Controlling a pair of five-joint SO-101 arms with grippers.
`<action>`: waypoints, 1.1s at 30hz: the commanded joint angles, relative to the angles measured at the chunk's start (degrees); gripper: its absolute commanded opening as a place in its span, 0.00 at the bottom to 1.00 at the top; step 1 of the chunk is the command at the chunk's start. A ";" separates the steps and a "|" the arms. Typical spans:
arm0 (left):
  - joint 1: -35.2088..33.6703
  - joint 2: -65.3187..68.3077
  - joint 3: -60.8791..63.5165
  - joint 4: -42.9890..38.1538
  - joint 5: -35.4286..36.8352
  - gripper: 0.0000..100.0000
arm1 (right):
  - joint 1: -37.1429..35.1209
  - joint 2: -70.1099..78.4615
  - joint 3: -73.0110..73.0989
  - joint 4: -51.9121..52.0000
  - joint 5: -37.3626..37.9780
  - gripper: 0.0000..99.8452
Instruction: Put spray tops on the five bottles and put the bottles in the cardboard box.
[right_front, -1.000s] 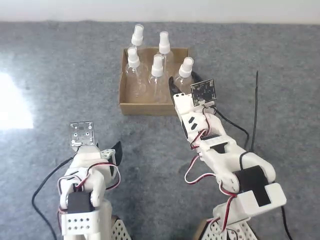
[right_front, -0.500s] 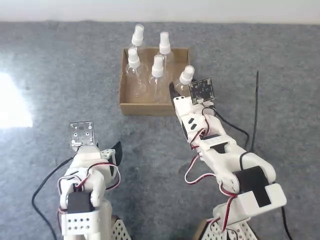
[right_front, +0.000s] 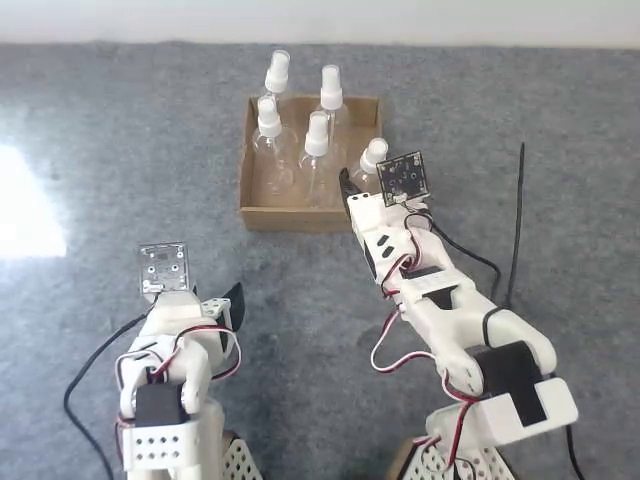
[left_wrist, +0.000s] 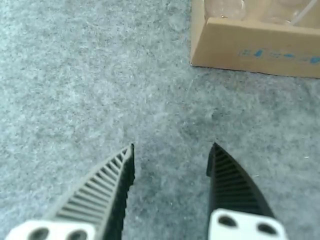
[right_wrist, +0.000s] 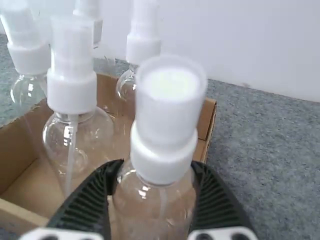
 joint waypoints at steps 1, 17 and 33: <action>-0.44 -0.53 -0.48 0.26 0.18 0.22 | 0.40 -3.65 -1.32 1.98 1.41 0.12; -0.44 -0.53 -0.48 0.26 0.18 0.22 | -1.01 -4.18 -4.48 8.04 1.41 0.15; -0.44 -0.53 -0.48 0.26 0.18 0.22 | -1.01 -4.26 -9.23 16.66 1.49 0.15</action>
